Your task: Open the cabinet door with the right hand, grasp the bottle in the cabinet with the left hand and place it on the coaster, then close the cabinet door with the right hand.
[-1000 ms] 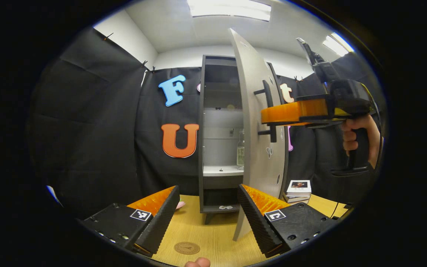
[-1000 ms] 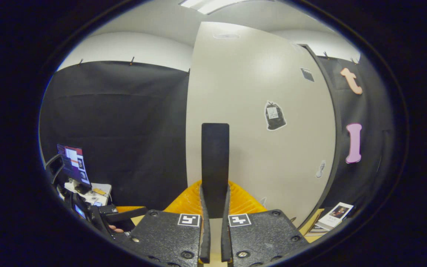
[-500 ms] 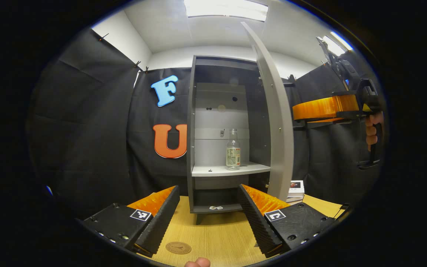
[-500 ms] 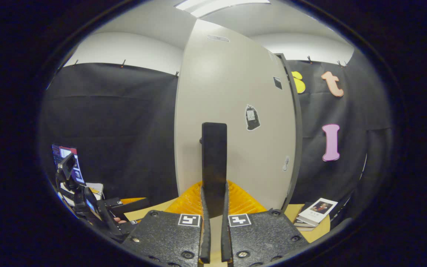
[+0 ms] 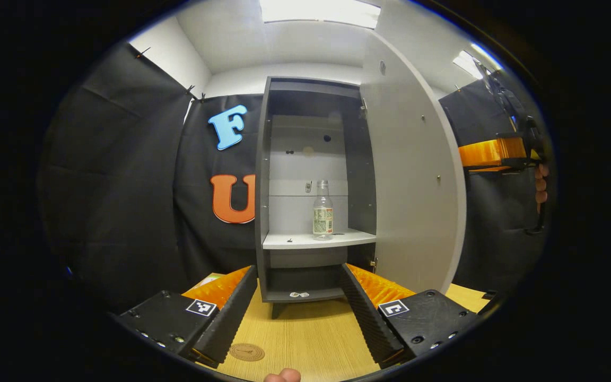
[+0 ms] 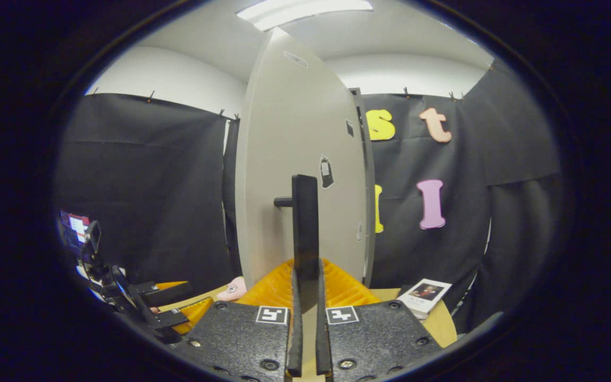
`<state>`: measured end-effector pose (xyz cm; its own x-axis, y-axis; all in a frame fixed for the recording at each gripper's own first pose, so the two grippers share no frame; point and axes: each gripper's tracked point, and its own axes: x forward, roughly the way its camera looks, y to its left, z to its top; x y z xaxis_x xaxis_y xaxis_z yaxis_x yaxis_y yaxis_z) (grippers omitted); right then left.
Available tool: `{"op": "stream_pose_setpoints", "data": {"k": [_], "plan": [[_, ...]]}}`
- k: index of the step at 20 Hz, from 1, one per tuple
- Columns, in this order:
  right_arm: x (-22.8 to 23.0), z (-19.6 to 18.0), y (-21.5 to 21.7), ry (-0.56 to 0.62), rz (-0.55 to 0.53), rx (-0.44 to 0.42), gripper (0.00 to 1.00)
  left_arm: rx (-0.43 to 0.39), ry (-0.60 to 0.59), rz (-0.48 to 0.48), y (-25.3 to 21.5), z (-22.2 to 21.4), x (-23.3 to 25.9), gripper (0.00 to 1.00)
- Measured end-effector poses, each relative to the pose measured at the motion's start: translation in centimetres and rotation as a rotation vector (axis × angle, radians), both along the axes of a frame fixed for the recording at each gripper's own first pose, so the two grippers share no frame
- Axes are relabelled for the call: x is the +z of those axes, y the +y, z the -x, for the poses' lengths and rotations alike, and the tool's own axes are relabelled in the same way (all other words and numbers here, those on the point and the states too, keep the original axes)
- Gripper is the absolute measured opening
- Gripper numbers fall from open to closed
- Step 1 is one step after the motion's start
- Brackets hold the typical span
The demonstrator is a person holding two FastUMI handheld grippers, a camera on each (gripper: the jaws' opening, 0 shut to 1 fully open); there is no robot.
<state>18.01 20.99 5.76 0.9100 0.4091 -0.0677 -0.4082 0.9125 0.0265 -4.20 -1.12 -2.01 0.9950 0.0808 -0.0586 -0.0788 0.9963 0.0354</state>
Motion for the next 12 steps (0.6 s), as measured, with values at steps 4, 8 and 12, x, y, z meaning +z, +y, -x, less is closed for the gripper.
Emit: {"op": "stream_pose_setpoints", "data": {"k": [4,8,12], "plan": [[-0.3,-0.6,-1.8,-0.006,0.032,-0.091,0.05,-0.018,0.005,0.0,-0.8,-0.3,0.0,0.95],[-0.1,-0.7,-3.3,0.003,0.025,-0.13,0.04,-0.027,-0.007,0.004,-1.7,-0.1,0.2,0.95],[-0.1,-1.0,-4.4,0.0,0.021,-0.151,0.04,-0.016,-0.005,0.003,-1.7,0.0,-0.1,0.95]]}}
